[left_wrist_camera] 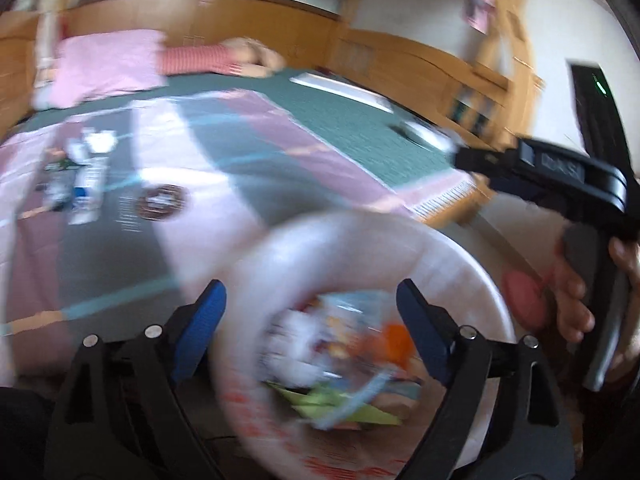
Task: Collect trash
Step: 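Move the right tool to the bed and grasp the white medicine box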
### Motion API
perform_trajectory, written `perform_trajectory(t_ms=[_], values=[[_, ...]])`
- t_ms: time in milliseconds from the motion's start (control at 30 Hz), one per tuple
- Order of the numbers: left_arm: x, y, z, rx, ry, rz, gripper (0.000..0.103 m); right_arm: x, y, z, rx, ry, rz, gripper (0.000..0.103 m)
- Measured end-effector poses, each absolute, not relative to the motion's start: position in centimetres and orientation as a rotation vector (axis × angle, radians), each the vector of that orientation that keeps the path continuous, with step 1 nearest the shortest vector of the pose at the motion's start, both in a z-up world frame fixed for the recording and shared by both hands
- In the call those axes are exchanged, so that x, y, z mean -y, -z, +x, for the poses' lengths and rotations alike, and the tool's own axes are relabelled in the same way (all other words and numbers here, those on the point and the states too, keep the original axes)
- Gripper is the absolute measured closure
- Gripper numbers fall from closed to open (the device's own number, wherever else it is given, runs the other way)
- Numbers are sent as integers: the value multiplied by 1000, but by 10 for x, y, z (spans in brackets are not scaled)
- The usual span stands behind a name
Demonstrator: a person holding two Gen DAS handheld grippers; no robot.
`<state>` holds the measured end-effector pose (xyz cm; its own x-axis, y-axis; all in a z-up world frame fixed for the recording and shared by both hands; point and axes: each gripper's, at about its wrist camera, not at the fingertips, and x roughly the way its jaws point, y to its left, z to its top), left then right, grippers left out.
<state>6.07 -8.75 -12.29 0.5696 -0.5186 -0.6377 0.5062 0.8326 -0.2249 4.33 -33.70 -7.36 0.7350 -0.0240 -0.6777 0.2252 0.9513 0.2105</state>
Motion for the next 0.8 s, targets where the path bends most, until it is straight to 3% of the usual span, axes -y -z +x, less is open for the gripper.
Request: perform_trajectory(t_ms=[500,600,800], values=[[-120,140,195,-861,-37,-291,21,161,101,231,-934,-248,191,17],[-159,148,202,-853,-145,-391,11,116,124,271,-985,-277,140,17],[-218,175,190,-872,-310,-690,8,51,194,346,-1112,-229,95,17]])
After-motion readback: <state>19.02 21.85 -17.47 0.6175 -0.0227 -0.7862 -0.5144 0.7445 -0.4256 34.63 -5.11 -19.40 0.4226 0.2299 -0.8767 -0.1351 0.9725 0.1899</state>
